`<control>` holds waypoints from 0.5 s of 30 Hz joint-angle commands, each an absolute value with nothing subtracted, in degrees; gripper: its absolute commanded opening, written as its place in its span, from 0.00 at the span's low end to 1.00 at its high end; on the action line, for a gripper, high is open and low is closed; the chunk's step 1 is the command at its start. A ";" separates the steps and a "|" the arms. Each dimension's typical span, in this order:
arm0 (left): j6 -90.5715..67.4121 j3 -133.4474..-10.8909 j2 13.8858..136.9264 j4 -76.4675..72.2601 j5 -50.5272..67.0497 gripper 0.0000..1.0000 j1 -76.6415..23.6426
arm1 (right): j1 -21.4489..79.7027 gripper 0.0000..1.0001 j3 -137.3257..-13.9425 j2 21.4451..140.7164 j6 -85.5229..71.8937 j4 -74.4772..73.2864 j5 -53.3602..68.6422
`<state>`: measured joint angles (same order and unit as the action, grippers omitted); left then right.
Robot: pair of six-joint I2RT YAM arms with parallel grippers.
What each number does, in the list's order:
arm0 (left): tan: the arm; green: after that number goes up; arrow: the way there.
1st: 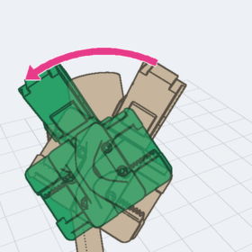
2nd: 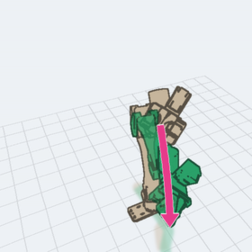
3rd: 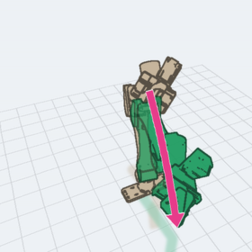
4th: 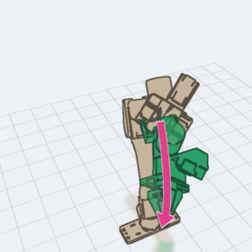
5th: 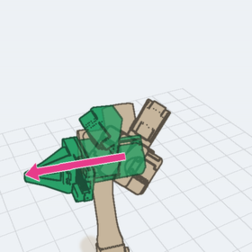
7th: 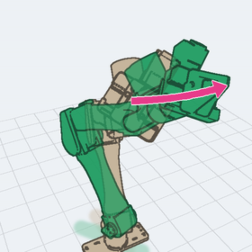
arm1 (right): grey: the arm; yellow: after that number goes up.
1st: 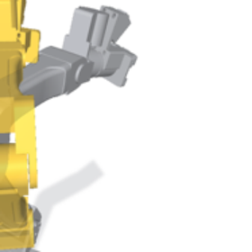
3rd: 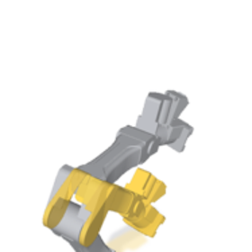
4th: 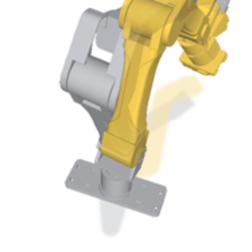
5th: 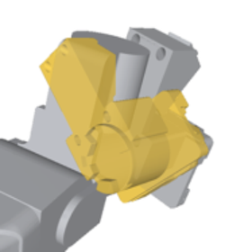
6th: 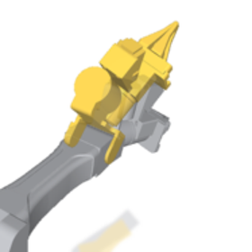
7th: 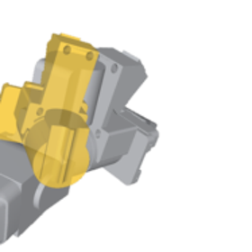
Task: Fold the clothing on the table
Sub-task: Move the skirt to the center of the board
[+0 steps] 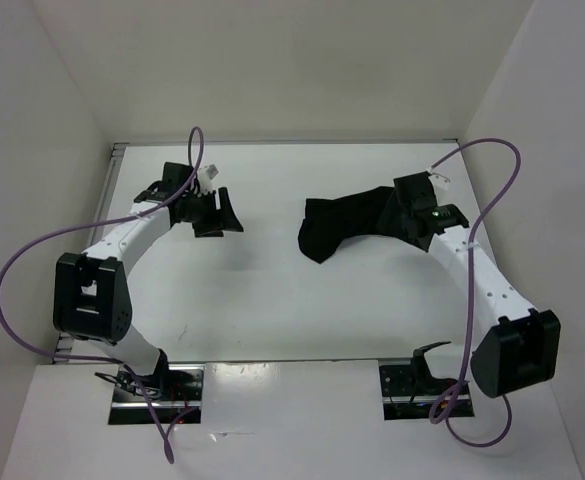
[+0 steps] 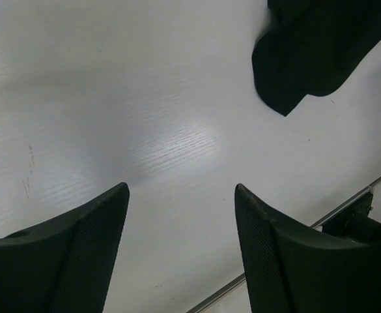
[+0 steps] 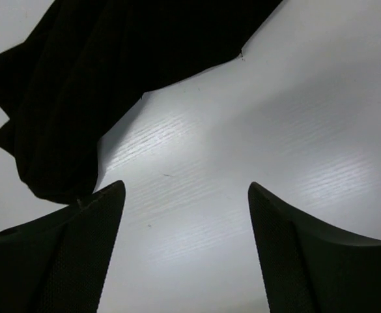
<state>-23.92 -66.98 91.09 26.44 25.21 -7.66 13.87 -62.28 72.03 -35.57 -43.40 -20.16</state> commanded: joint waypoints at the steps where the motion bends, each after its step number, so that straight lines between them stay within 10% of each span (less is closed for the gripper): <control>1: -22.32 -70.31 92.28 23.99 28.03 0.75 -8.52 | 13.10 0.79 -65.03 76.61 -35.69 -35.25 -21.71; 15: -23.03 -69.09 91.59 24.43 28.39 0.75 -10.11 | 10.63 0.51 -76.20 99.40 -40.87 -24.79 -18.72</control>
